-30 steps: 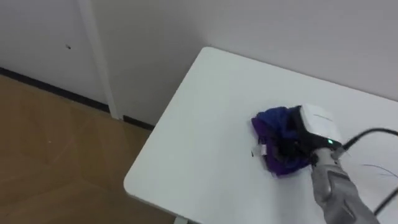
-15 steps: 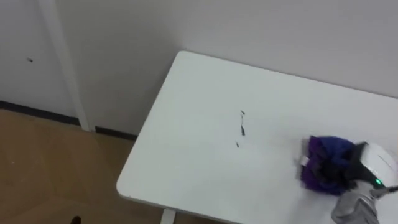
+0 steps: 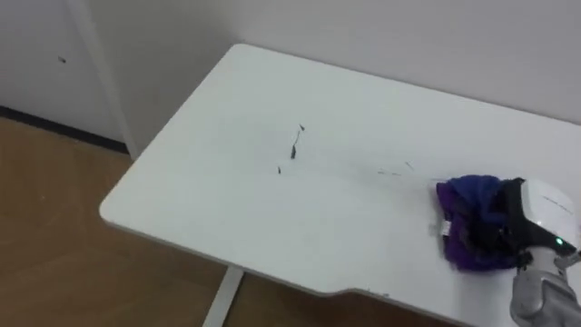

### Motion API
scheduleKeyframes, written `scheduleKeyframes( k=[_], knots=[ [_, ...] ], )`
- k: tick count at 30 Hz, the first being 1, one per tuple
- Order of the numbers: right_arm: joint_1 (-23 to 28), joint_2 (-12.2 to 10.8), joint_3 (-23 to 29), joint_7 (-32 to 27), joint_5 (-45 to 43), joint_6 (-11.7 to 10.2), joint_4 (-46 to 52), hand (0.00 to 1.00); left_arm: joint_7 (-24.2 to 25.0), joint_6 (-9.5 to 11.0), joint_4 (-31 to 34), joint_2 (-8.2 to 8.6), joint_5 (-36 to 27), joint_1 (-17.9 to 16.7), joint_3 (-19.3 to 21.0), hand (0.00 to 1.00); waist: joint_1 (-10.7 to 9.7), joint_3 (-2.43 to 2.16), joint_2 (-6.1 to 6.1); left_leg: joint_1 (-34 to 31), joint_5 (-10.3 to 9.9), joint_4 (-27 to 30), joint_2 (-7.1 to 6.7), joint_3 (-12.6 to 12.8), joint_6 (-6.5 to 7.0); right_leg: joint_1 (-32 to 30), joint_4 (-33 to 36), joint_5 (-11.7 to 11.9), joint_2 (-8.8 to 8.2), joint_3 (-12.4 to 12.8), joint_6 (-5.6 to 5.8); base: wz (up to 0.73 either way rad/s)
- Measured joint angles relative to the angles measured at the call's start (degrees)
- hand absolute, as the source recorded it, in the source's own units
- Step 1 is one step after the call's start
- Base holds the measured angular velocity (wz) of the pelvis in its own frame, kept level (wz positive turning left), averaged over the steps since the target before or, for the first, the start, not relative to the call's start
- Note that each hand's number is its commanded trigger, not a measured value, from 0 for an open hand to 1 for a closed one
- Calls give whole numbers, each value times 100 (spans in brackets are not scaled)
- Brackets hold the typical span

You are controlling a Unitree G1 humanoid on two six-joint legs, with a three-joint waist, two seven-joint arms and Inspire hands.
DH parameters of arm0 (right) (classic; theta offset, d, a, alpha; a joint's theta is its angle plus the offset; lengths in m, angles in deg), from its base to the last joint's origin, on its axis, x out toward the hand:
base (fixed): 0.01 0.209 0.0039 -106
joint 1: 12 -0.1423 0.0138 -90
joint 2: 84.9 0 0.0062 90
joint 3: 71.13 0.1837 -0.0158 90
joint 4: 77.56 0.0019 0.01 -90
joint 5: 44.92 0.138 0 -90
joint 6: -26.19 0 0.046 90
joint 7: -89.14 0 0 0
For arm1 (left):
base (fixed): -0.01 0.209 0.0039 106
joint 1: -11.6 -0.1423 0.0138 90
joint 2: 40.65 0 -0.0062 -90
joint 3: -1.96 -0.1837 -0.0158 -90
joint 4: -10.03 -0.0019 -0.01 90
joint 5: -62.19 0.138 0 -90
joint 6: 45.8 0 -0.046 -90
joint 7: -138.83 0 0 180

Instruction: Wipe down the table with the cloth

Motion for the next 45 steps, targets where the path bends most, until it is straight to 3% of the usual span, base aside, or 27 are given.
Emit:
scheduleKeyframes(
  k=[1, 3, 4, 8, 9, 11, 14, 16, 18, 22, 25, 27, 30, 32, 34, 38, 40, 42, 45],
  knots=[
    [-208, -15, -208, 216, -103, 182, 103, 100, 18, -1, 2, 34, -95, -9, 0, 0, 97, 3, 27, 98, 36, -226, -71, 2, -62, -151, 58, 3, -11, 190, 14, -106],
    [-457, -86, -642, 487, -276, 311, 329, 100, 29, -4, 8, 32, -153, 73, 31, 0, 219, 0, 30, 110, 92, -439, -122, 26, -113, -395, 66, 94, 0, 385, -18, -68],
    [-686, -152, -908, 566, -338, 337, 359, 100, 17, -15, 16, 21, -216, 98, 52, 0, 215, 32, 0, 113, 137, -590, -176, 22, -104, -477, 58, 143, 2, 465, -25, -38],
    [-917, -255, -1317, 538, -445, 307, 348, 100, -17, -109, 295, 1, -252, 243, 44, 0, 214, 68, -202, 80, 266, -888, -299, -109, -72, -377, -179, 295, 8, 413, -34, 24],
    [-910, -237, -1293, 485, -423, 285, 258, 100, -16, -174, 384, -11, -256, 234, 37, 0, 137, 89, -240, 75, 275, -888, -384, -299, -50, -252, -295, 293, 6, 392, -8, 73],
    [-807, -216, -1212, 310, -395, 261, 144, 100, -17, -245, 503, -35, -252, 185, 47, 0, 8, 81, -322, 86, 288, -889, -491, -493, -16, -94, -402, 276, -21, 385, 44, 68],
    [-468, -177, -892, -192, -266, -89, -41, 100, -19, -226, 524, -112, -175, 125, 56, 0, -255, 81, -345, 86, 266, -860, -627, -829, 24, 227, -636, 315, -41, 138, 109, 61],
    [-18, -160, -422, -604, -148, -325, -44, 100, -21, -215, 512, -152, -13, 109, 280, 0, -330, 60, -343, 98, 252, -863, -689, -972, 47, 357, -706, 334, -52, 54, 142, 38],
    [189, -107, -95, -762, -162, -376, -60, 100, -20, -213, 512, -154, 186, 81, 594, 0, -330, 47, -331, 83, 252, -867, -693, -980, 48, 368, -737, 339, -55, -3, 151, 8],
    [648, 118, 370, -967, 38, -404, -182, 100, -124, -181, 542, -194, 372, 12, 887, 0, -409, -111, -232, 106, 245, -863, -737, -1092, 61, 465, -736, 341, -72, -94, 155, 12],
    [578, 196, 353, -935, 291, -391, -420, 100, -138, -174, 541, -170, 372, 56, 763, 0, -420, -122, -174, 185, 249, -871, -746, -1144, 62, 593, -738, 339, -71, -182, 157, 7],
    [438, 216, 290, -849, 302, -285, -485, 100, -141, -162, 537, -157, 375, 93, 596, 0, -345, -115, -171, 248, 266, -893, -752, -1164, 53, 642, -735, 329, -70, -175, 174, 0],
    [14, 260, -159, -491, 382, 153, -539, 100, -137, -165, 526, -127, 356, 112, 226, 0, -201, -85, -163, 244, 264, -907, -750, -1279, 13, 599, -725, 319, -25, -135, 175, -18],
    [-276, 271, -411, -168, 317, 374, -523, 100, -118, -179, 483, -72, 366, 164, 93, 0, -58, -70, -164, 205, 269, -913, -746, -1376, 5, 483, -706, 333, 24, -17, 115, -27],
    [-820, 190, -827, 201, 246, 568, -521, 100, -102, -201, 465, 17, 363, 157, 54, 0, 190, 6, -185, 150, 279, -942, -744, -1528, -3, 304, -710, 364, 104, 140, 52, -32],
    [-1618, 83, -1294, 515, 219, 464, -527, 100, 174, -303, 447, -22, 357, 198, 59, 0, 395, 122, -281, -91, 362, -962, -749, -1671, 11, 63, -741, 393, 163, 132, -3, 8],
    [-1798, 85, -1351, 553, 263, 370, -589, 100, 280, -339, 427, -80, 360, 134, 102, 0, 532, 105, -376, -220, 416, -969, -816, -1792, 33, 27, -825, 394, 168, 162, -3, 33],
    [-1768, 86, -1287, 474, 244, 277, -715, 100, 283, -346, 435, -80, 356, 15, 172, 0, 526, 105, -369, -213, 418, -969, -845, -1823, 43, 76, -824, 395, 150, 116, -1, 31],
    [-1285, 110, -905, 132, 255, -59, -753, 100, 278, -346, 434, -91, 324, -176, 372, 0, 290, 96, -358, -158, 416, -957, -878, -1825, 55, 256, -828, 390, 136, -43, 7, 39]
  ],
)
